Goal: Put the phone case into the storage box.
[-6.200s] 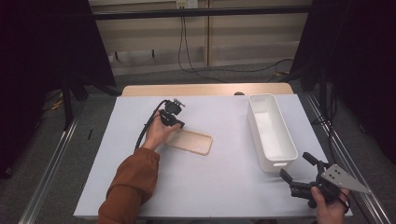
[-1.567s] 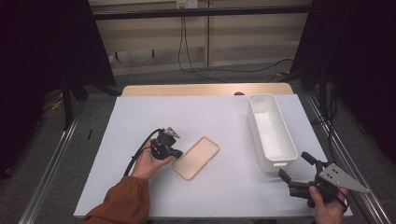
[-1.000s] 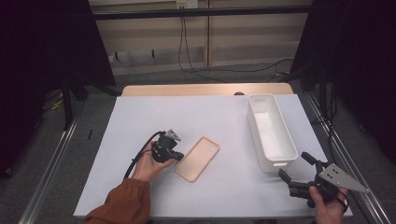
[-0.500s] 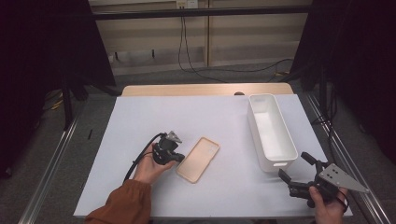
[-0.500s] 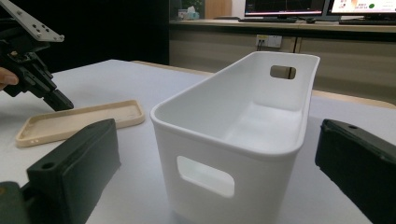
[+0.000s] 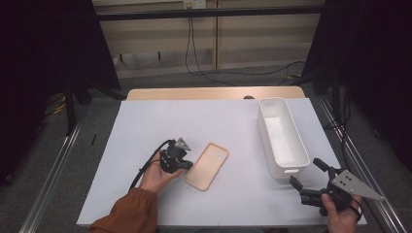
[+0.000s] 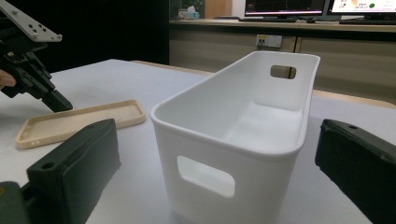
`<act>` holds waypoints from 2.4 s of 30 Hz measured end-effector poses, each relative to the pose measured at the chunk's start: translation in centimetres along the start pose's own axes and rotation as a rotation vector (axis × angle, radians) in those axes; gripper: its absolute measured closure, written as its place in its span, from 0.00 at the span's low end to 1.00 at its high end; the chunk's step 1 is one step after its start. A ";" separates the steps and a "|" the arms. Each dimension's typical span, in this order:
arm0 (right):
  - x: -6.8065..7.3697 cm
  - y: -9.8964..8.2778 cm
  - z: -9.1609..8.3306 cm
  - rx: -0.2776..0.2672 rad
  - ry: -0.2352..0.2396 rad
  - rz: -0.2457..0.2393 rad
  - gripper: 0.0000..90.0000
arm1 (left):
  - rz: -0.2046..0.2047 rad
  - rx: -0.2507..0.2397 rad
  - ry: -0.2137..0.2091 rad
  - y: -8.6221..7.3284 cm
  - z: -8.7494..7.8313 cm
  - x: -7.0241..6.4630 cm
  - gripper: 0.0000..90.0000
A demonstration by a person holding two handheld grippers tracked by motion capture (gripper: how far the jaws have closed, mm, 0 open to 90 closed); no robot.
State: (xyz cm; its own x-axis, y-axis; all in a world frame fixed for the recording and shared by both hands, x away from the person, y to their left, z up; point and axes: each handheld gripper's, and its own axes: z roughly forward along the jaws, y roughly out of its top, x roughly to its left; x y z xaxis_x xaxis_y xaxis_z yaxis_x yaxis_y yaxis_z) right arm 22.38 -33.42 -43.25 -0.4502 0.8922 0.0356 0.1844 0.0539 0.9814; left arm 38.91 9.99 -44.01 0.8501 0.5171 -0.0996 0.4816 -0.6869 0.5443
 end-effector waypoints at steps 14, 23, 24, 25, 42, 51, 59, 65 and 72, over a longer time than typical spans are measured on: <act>0.0 0.0 0.0 -0.003 -0.001 0.002 0.00 | -0.038 -0.035 0.010 -0.2 -0.1 0.6 0.94; 0.0 0.0 -0.1 -0.002 -0.001 0.001 0.00 | -0.045 -0.121 0.031 -0.2 -0.9 0.7 0.78; 0.0 0.0 -0.1 -0.002 -0.001 0.002 0.00 | -0.049 -0.126 0.034 -0.2 -1.0 0.7 0.75; 0.0 0.0 -0.1 -0.002 -0.001 0.002 0.00 | -0.053 -0.132 0.034 -0.2 -1.1 0.7 0.73; 0.0 0.0 0.0 -0.003 -0.003 0.001 0.00 | -0.105 -0.302 0.081 -1.1 -3.7 0.6 0.13; 0.0 0.0 0.0 -0.003 -0.002 0.001 0.00 | -0.128 -0.367 0.020 -1.0 -3.4 0.9 0.07; 0.0 0.0 0.0 -0.002 -0.001 -0.002 0.00 | -0.119 -0.494 -0.001 -0.5 -3.2 0.8 0.05; 0.0 0.0 0.0 -0.001 -0.002 -0.002 0.00 | -0.110 -0.496 0.010 0.1 -2.5 1.2 0.07; 0.0 0.0 0.0 0.000 -0.002 -0.002 0.00 | -0.102 -0.434 -0.013 1.6 -1.6 1.0 0.07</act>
State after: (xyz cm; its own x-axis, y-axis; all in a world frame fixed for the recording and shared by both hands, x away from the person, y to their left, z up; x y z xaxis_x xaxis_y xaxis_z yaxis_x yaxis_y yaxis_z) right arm 22.40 -33.45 -43.26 -0.4489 0.8929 0.0337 0.1833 0.0551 0.9815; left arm 40.20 10.25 -41.94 0.8068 0.5627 -0.1802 0.4316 -0.3530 0.8301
